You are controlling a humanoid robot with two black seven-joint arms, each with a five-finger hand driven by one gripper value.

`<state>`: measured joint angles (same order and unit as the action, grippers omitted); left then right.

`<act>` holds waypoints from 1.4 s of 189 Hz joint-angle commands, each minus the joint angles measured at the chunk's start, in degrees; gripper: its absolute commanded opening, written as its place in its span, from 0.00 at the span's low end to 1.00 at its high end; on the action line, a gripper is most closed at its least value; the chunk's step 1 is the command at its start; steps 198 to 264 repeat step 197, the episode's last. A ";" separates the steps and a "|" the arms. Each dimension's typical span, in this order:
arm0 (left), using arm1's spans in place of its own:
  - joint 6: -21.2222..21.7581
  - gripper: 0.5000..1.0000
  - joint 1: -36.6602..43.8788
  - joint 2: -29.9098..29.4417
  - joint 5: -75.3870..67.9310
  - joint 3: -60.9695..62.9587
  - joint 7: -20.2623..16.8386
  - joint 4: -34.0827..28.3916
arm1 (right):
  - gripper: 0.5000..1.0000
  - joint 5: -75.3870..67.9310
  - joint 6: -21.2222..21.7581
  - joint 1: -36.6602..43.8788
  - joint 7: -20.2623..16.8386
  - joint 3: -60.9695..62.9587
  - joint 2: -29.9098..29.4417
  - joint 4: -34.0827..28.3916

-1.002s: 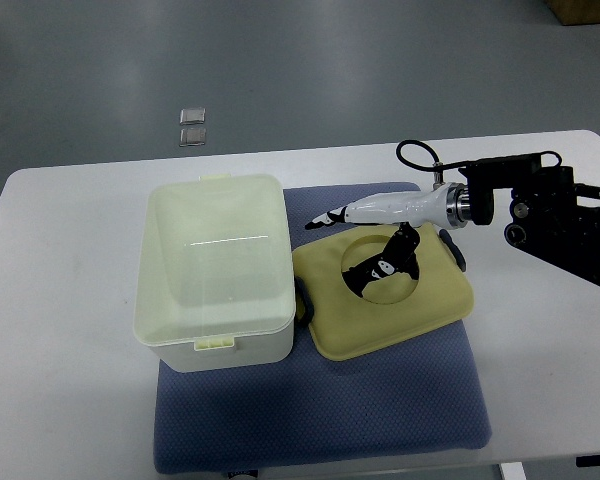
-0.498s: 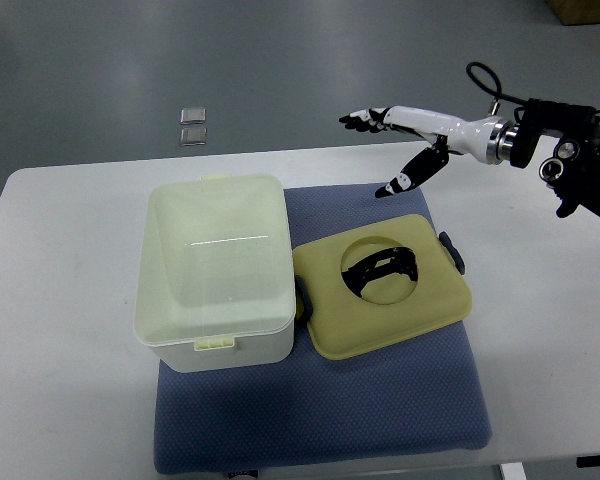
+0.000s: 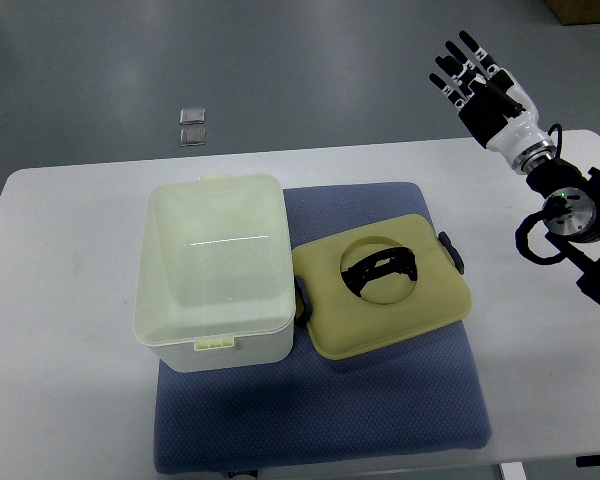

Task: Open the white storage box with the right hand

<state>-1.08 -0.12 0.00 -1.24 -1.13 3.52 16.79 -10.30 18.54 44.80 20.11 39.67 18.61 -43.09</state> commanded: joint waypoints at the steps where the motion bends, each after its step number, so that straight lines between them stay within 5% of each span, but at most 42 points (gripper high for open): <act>1: 0.03 1.00 -0.05 0.00 0.01 -0.01 -0.01 0.00 | 0.86 -2.44 0.09 -1.65 0.01 0.06 -2.08 0.37; 72: -0.06 1.00 0.04 0.00 0.01 -0.01 -0.01 0.26 | 0.86 3.36 -0.08 -2.88 -0.34 -1.26 -3.14 0.81; 115: -0.06 1.00 -0.05 0.00 0.01 -0.01 -0.01 0.44 | 0.86 8.02 -4.04 -2.27 -6.75 -1.44 -4.46 3.71; 264: -0.06 1.00 0.04 0.00 0.01 0.08 -0.01 0.44 | 0.86 7.14 -3.25 -0.95 -6.58 -0.21 -4.28 3.71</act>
